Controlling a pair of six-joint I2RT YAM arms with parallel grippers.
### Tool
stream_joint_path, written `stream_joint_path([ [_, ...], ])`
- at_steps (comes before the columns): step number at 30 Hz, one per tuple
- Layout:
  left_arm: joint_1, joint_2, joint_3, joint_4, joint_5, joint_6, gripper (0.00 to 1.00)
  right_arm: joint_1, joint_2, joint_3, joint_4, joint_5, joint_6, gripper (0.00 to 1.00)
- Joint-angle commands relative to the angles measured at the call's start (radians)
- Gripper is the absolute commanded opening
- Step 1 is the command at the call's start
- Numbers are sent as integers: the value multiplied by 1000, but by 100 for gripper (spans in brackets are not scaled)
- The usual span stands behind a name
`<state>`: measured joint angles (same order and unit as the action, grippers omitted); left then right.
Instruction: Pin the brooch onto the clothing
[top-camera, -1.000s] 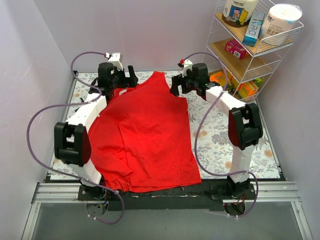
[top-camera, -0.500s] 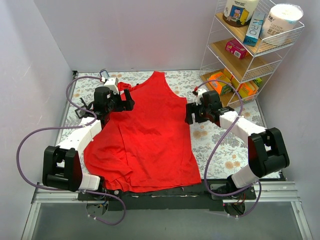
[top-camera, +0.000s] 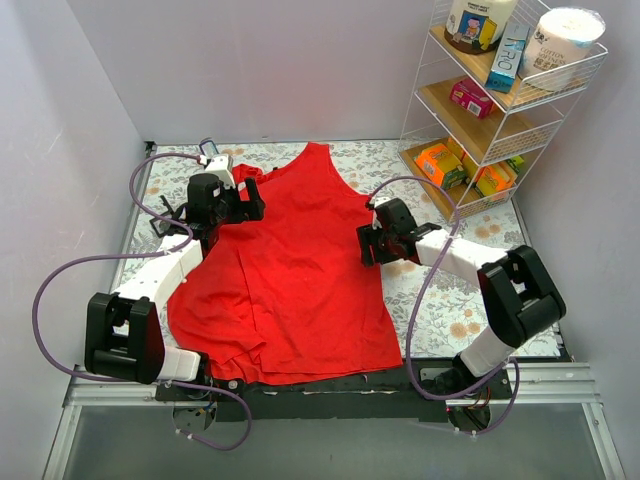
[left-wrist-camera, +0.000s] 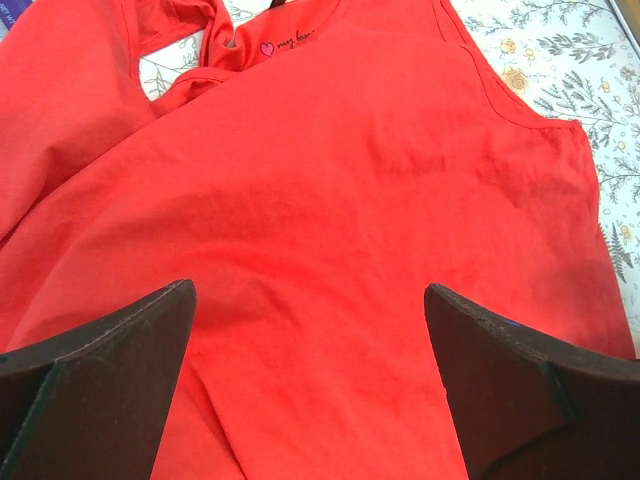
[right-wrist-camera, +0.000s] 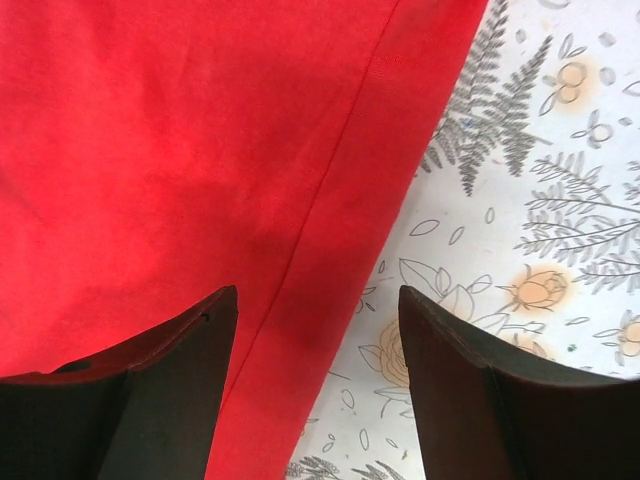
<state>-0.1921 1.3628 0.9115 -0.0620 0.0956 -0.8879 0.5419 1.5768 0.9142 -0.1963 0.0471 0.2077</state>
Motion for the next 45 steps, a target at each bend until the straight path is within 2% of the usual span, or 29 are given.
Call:
stream_joint_path([
  [1,0,-22,17,-24,-42,17,98,27,73,49,-8,85,41,71],
  [5,0,-14,17,-25,-65,29,98,30,100,58,-23,143,90,63],
  [8,0,-8,17,-30,-79,35,98,29,97,55,-25,171,104,43],
  [9,0,-8,17,-29,-79,37,98,29,97,52,-25,172,104,30],
  [11,0,-5,18,-32,-83,37,98,24,94,49,-29,184,99,18],
  [12,0,-4,18,-32,-82,37,98,20,91,46,-35,189,101,7],
  [13,0,-2,18,-33,-82,37,98,15,91,43,-38,197,98,1],
  [27,0,-2,18,-36,-83,35,98,-140,60,32,-69,231,33,1],
  [33,0,-2,21,-41,-131,43,98,-203,34,22,-91,257,15,1],
  [42,14,15,29,-52,-163,17,98,-281,-14,-3,-86,198,-22,1],
  [44,52,16,33,-58,-165,-2,98,-280,-14,14,-89,169,-31,8],
  [45,68,24,35,-58,-162,-11,98,-280,-14,21,-95,160,-31,21],
])
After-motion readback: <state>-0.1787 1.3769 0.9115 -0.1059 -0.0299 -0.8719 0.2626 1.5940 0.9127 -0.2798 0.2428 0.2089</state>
